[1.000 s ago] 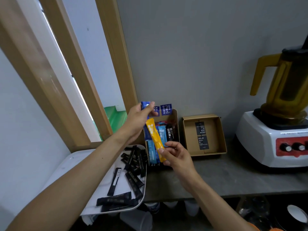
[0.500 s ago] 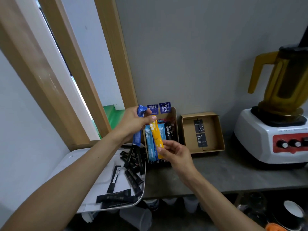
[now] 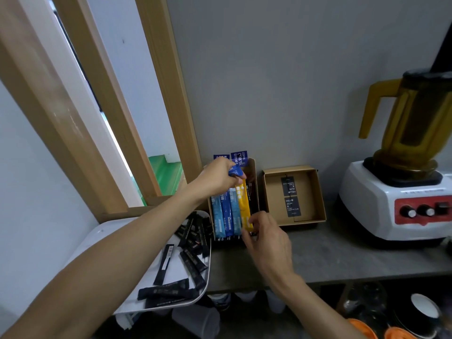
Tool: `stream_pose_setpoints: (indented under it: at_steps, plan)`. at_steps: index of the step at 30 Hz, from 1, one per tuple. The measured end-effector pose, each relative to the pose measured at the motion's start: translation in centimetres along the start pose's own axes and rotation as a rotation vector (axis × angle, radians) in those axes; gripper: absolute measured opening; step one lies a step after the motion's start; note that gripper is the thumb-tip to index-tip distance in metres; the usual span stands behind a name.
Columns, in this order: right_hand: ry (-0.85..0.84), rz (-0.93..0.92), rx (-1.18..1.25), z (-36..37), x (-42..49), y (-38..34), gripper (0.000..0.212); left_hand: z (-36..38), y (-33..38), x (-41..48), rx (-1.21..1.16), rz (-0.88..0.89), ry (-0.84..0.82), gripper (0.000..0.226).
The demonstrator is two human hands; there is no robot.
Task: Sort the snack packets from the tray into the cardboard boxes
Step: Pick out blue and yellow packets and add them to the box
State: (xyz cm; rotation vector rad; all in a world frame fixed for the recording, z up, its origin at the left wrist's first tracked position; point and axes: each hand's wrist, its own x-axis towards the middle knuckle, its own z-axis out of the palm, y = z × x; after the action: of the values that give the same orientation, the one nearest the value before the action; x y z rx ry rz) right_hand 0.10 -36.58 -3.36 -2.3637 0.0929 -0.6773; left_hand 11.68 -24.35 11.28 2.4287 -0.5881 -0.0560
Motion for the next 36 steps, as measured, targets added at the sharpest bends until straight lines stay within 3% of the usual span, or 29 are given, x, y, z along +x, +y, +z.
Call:
stream_pose_setpoints:
  at_steps: [3, 6, 15, 25, 31, 36]
  plan:
    - [-0.041, -0.082, -0.047, 0.0, 0.0, -0.1, 0.017, 0.6, 0.7, 1.1, -0.023, -0.044, -0.056, 0.007]
    - [-0.089, -0.145, -0.149, 0.1, 0.2, 0.0, 0.021, 1.0, 1.4, 1.9, 0.022, -0.08, -0.081, 0.006]
    - [-0.16, -0.113, -0.132, 0.2, 0.9, -0.6, 0.032, 2.4, 1.6, 2.7, 0.15, -0.058, 0.037, 0.013]
    - [-0.195, -0.124, -0.304, 1.3, 1.6, -1.7, 0.042, 2.1, 0.4, 2.8, 0.094, -0.05, 0.057, 0.012]
    - [-0.155, -0.169, -0.26, 1.1, 1.5, -1.5, 0.032, 0.2, 0.7, 2.1, -0.241, -0.037, 0.155, 0.017]
    - [-0.226, -0.179, -0.285, 1.4, 1.9, -1.4, 0.037, -0.9, 0.9, 1.2, -0.745, -0.185, 0.067, 0.018]
